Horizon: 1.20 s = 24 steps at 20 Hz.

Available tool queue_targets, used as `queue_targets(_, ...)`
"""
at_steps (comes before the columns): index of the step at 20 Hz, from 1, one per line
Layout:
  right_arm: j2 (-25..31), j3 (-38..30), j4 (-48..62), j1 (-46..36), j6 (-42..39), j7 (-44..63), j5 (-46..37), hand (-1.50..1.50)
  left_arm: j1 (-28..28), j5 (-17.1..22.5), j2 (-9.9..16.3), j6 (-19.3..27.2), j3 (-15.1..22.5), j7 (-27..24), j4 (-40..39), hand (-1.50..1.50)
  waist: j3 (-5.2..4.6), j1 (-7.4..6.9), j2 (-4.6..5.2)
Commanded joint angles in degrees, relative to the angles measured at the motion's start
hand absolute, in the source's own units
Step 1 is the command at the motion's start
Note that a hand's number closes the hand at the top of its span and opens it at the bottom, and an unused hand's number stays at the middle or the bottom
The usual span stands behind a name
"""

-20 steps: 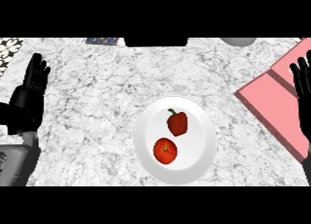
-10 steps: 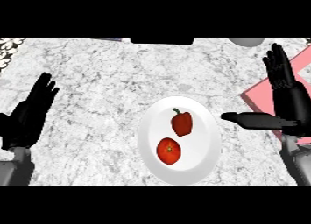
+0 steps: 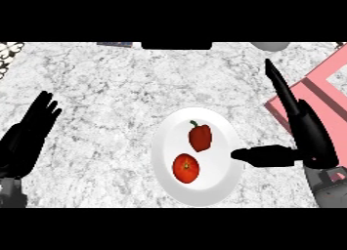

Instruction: Pick the bell pepper from the plate and place it in the cardboard box

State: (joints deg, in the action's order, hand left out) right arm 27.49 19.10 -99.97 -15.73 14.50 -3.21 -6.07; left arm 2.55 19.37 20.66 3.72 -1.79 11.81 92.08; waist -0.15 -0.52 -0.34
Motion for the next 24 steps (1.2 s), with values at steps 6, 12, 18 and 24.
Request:
queue_targets(6, 10.26, 12.46, -3.86, -10.05, -15.62, 30.45, -15.6, -1.5, -0.94, 0.39, -0.22, -1.15, -0.21, -0.59, -0.11, 0.0, -0.28, -0.23, -0.07)
queue_targets(12, 3.18, 17.31, -3.37, -19.78, -29.92, 51.24, -12.06, -1.5, -1.04, 0.55, 1.42, -1.23, -0.76, 2.64, 3.12, 0.0, -0.02, -0.84, 0.02)
queue_targets(18, -7.46, 14.81, 4.12, -26.02, -37.09, 61.05, -6.74, -1.5, -0.36, -0.27, -0.13, -1.91, -1.82, -0.01, -0.45, 0.0, 0.09, -0.02, 0.36)
queue_targets(24, -10.84, 14.33, 8.5, -25.35, -38.78, 62.04, -10.78, -1.5, 0.65, -0.93, -1.14, -1.43, -2.25, 2.1, 0.74, 0.0, 0.13, 0.31, 0.34)
